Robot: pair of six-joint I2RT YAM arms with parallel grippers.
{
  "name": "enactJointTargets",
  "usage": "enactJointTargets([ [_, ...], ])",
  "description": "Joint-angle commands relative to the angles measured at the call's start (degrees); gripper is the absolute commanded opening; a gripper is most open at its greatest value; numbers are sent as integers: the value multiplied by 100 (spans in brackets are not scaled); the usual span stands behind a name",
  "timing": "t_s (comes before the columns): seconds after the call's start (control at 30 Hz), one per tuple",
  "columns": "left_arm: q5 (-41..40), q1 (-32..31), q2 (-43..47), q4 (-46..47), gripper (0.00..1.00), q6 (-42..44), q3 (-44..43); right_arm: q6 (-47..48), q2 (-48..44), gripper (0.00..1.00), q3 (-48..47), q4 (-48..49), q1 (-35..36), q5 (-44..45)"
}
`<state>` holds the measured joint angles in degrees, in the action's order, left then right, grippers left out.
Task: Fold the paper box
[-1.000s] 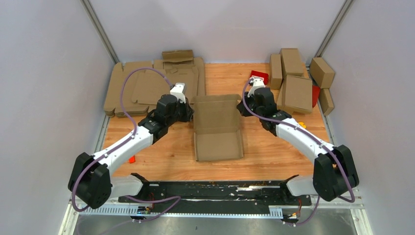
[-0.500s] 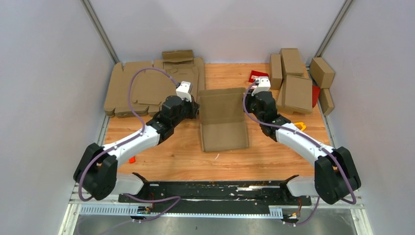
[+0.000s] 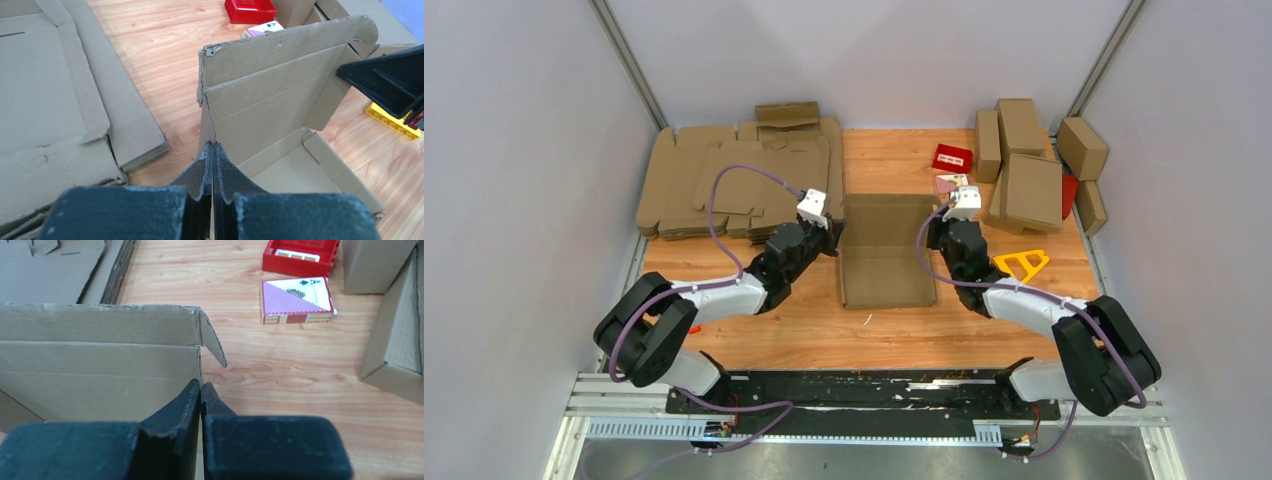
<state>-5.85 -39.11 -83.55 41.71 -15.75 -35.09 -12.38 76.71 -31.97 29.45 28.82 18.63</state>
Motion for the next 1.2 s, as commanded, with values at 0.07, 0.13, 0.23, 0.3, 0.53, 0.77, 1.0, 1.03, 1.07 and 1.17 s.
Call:
enactJointTargets([
  [0.07, -355, -314, 313, 778, 0, 192, 363, 209, -341, 7, 650, 1390, 394, 327],
  [0.13, -478, -418, 391, 785, 0, 213, 485, 188, -464, 8, 756, 1347, 460, 350],
  [0.23, -540, -508, 464, 779, 0, 47, 646, 101, -640, 9, 905, 1261, 528, 395],
  [0.3, -552, -587, 478, 745, 0, -24, 700, 59, -802, 10, 991, 1173, 552, 367],
  [0.53, -690, -834, 590, 530, 0, -161, 838, -202, -1413, 16, 1273, 715, 583, 206],
  [0.77, -802, -975, 762, 355, 0, -85, 916, -348, -1815, 18, 1346, 341, 586, 159],
  [1.0, -752, -984, 896, 154, 0, 141, 838, -259, -2003, 38, 1013, -592, 579, 144],
  [1.03, -733, -984, 902, 96, 0, 200, 819, -242, -2026, 54, 914, -912, 574, 134],
  [1.07, -720, -992, 918, 51, 0, 245, 798, -252, -2051, 65, 792, -1272, 580, 146],
  [1.17, -709, -1002, 964, -12, 0, 414, 785, -247, -2173, 78, 488, -2191, 572, 76],
])
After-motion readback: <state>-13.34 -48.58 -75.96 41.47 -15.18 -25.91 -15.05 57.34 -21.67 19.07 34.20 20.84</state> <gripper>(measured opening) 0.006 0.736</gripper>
